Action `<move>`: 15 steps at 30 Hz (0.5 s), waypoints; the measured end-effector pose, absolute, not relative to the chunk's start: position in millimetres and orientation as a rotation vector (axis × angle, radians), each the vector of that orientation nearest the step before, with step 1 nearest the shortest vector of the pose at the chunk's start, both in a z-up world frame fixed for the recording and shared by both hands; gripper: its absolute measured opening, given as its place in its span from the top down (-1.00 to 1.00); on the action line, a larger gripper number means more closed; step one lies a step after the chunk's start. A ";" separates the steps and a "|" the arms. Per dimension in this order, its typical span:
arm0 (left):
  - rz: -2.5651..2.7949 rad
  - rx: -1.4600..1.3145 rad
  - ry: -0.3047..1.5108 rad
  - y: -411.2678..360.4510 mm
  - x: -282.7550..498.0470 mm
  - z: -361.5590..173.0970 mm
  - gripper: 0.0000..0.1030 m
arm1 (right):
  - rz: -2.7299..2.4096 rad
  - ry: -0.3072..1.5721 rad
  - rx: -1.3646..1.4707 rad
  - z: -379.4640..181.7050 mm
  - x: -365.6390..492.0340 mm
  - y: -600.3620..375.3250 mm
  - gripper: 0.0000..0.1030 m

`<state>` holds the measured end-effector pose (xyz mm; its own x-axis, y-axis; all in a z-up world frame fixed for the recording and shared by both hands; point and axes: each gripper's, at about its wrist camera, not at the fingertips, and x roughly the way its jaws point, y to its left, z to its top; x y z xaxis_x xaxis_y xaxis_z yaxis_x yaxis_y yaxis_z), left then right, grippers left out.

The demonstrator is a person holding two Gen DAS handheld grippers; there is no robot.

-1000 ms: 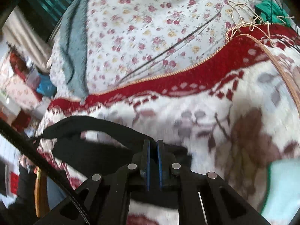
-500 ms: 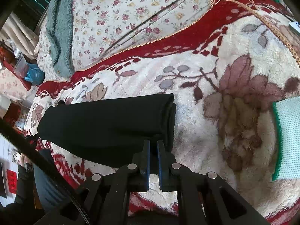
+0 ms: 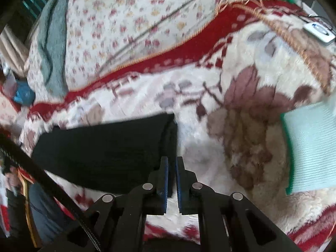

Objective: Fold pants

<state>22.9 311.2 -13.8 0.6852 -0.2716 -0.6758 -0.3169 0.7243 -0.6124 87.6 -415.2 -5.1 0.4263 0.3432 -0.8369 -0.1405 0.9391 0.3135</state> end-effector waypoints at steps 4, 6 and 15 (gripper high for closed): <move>0.040 -0.695 0.968 287.1 12.6 -46.4 0.92 | 0.402 1.146 0.192 3.8 89.1 -383.8 0.48; 0.036 -0.676 0.996 284.1 -0.6 -58.1 0.91 | 0.407 1.185 0.119 -4.1 92.3 -362.8 0.37; -0.030 -0.852 1.017 305.9 -34.7 -73.6 0.92 | 0.479 1.437 -0.033 -55.3 89.2 -335.1 0.19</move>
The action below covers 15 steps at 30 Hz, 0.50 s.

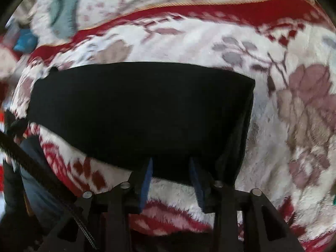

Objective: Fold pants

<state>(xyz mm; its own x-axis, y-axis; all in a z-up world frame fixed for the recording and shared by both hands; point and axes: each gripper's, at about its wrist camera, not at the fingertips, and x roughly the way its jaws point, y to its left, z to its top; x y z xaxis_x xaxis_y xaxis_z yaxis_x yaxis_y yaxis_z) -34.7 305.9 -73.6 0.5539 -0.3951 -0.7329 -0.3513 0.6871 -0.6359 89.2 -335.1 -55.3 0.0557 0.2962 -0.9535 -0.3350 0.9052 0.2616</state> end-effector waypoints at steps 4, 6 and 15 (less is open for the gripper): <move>0.031 -0.730 0.981 291.4 -32.4 -28.8 0.89 | 0.437 1.419 -0.028 -43.5 84.9 -342.6 0.20; -0.036 -0.714 0.901 275.1 -22.8 0.9 0.89 | 0.398 1.344 -0.007 -29.1 89.8 -339.3 0.20; -0.153 -0.605 1.190 156.5 64.3 -37.3 0.89 | 0.374 1.262 0.042 -48.4 115.8 -303.5 0.16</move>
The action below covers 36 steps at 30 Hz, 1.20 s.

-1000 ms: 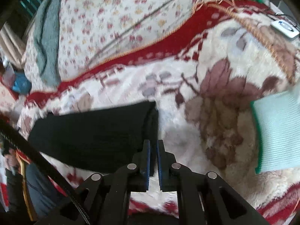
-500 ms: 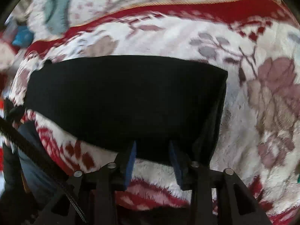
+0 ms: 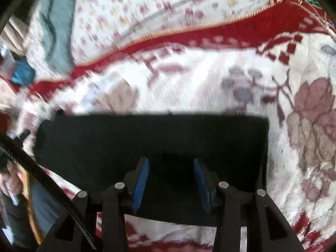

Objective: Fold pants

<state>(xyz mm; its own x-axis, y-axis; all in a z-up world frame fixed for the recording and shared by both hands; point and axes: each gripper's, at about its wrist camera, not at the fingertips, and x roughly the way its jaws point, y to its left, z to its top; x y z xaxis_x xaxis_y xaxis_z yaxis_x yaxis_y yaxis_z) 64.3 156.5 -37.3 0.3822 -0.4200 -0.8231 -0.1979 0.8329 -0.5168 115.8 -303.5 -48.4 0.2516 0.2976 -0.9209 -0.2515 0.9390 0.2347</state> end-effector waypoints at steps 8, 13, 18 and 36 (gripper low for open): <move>-0.141 -0.416 1.282 102.4 61.7 -17.5 0.68 | 0.447 1.285 -0.035 -45.0 85.5 -316.1 -0.04; -0.246 -0.437 1.138 30.7 63.9 6.2 0.67 | 0.345 1.035 0.286 -16.7 84.8 -374.8 -0.04; -0.332 -0.462 1.175 -47.3 78.5 -5.5 0.38 | 0.220 0.978 0.630 -28.7 85.5 -438.8 -0.04; -0.647 -0.420 1.090 -135.0 86.0 -29.0 0.37 | 0.336 1.283 0.847 -76.1 90.3 -429.7 -0.06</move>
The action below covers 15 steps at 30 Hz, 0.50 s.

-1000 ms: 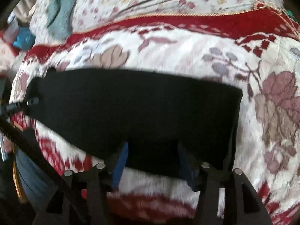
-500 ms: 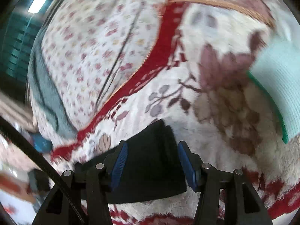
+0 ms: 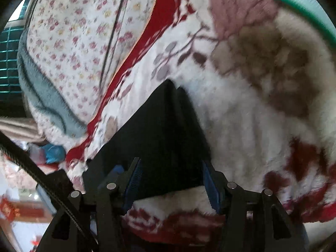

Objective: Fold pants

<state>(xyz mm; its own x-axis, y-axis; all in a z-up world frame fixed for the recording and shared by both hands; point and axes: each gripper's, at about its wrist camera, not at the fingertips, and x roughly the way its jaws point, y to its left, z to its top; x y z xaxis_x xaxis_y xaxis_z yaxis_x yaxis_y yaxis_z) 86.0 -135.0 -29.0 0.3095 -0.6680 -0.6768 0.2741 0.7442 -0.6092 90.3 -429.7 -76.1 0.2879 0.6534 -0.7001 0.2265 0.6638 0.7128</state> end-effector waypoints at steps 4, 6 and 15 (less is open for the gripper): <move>-0.663 -0.569 1.113 -112.6 88.2 -30.7 0.37 | 0.301 1.270 0.877 -82.4 99.1 -437.3 -0.05; -0.760 -0.666 1.119 -110.2 85.9 -28.6 0.35 | 0.271 1.226 0.864 -78.8 105.4 -442.5 -0.05; -1.069 -0.735 1.255 -161.2 67.3 -37.2 0.03 | 0.252 1.126 0.909 -91.3 139.5 -459.8 -0.05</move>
